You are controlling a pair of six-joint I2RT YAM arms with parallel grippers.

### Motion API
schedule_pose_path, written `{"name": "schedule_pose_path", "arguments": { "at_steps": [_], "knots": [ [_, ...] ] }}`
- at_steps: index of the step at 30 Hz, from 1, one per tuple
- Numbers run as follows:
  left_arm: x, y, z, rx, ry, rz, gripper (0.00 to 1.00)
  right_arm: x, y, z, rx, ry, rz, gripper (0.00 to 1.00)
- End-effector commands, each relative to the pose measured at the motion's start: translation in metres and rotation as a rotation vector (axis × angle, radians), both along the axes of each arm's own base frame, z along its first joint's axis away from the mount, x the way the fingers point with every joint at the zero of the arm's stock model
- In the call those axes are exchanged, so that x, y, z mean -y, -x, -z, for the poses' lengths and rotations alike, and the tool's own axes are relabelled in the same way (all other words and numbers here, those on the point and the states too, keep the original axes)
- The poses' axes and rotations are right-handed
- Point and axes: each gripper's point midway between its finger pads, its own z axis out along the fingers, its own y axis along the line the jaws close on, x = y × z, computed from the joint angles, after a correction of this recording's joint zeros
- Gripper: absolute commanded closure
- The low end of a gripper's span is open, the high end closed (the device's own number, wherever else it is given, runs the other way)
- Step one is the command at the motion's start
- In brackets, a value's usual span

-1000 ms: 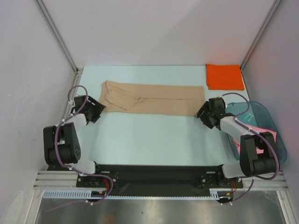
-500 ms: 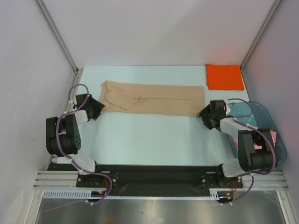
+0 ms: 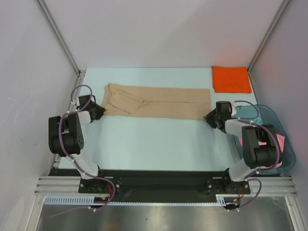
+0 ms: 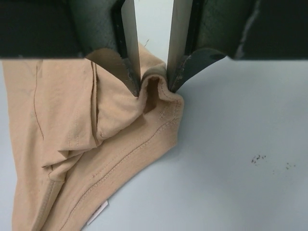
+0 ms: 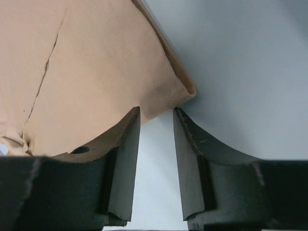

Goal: Fold and stack the t-shirts
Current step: Fold the tshirt

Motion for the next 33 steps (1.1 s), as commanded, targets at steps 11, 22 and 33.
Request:
{"name": "schedule_pose_path", "arguments": {
  "at_steps": [11,22,33],
  "knots": [
    [-0.01,-0.04,-0.015,0.088,-0.007,-0.01,0.76,0.008,0.016,0.03,-0.101,0.062,-0.024,1.0],
    [-0.014,-0.071,-0.017,0.124,0.011,-0.014,0.77,-0.048,0.089,0.019,-0.171,0.014,-0.117,1.0],
    [-0.046,-0.109,-0.034,0.156,-0.083,0.038,0.74,-0.185,0.196,0.014,-0.233,-0.086,-0.436,1.0]
  ]
}}
